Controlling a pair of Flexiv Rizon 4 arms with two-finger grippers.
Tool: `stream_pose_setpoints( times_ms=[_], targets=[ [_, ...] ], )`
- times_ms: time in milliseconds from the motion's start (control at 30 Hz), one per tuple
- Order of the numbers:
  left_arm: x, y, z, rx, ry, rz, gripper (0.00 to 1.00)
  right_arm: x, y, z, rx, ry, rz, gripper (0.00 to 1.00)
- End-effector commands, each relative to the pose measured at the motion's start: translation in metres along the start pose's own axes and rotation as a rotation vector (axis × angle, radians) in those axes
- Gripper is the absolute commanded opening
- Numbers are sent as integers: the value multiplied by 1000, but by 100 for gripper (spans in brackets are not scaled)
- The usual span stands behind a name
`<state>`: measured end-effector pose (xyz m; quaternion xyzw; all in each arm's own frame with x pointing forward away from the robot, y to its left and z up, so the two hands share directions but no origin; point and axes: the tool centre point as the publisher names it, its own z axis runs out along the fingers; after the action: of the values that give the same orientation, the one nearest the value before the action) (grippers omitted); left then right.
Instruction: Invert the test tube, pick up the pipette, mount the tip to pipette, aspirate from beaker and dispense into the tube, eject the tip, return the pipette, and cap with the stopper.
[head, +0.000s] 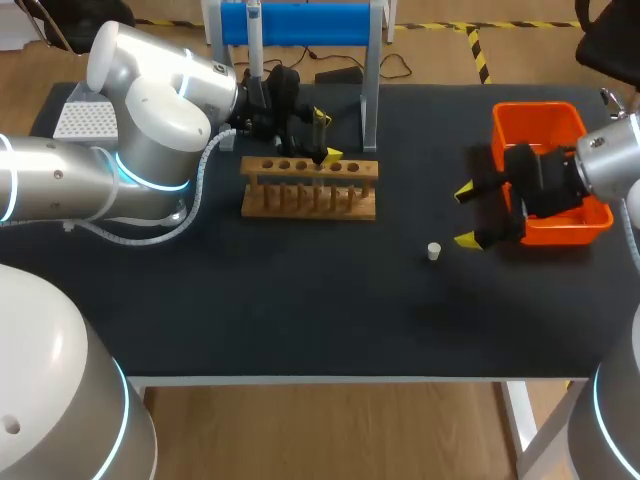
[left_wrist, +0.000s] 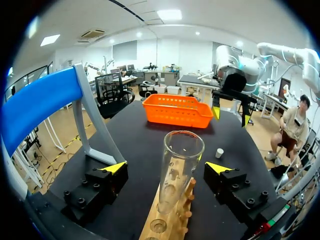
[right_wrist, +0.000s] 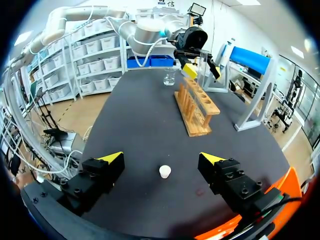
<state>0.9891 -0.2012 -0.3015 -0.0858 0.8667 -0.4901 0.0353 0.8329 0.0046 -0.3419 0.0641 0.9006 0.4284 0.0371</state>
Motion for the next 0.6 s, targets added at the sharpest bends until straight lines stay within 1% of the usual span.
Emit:
stream_pose_setpoints(
  times_ms=[33, 167, 333, 500, 533, 567, 600],
  targets=[
    [1, 0, 0, 0, -2, 0, 100, 5, -5, 3, 3, -10, 7, 100],
    [1, 0, 0, 0, -2, 0, 100, 6, -8, 6, 8, -22, 28, 100],
    [1, 0, 0, 0, -2, 0, 100, 7, -16, 16, 17, -40, 57, 100],
    [1, 0, 0, 0, -2, 0, 100, 7, -21, 28, 18, -59, 117, 100],
    [1, 0, 0, 0, -2, 0, 100, 7, -22, 31, 19, -63, 128, 97],
    [1, 0, 0, 0, -2, 0, 100, 7, -23, 33, 18, -64, 132, 90],
    [1, 0, 0, 0, -2, 0, 100, 7, -24, 36, 19, -67, 135, 88]
  ],
)
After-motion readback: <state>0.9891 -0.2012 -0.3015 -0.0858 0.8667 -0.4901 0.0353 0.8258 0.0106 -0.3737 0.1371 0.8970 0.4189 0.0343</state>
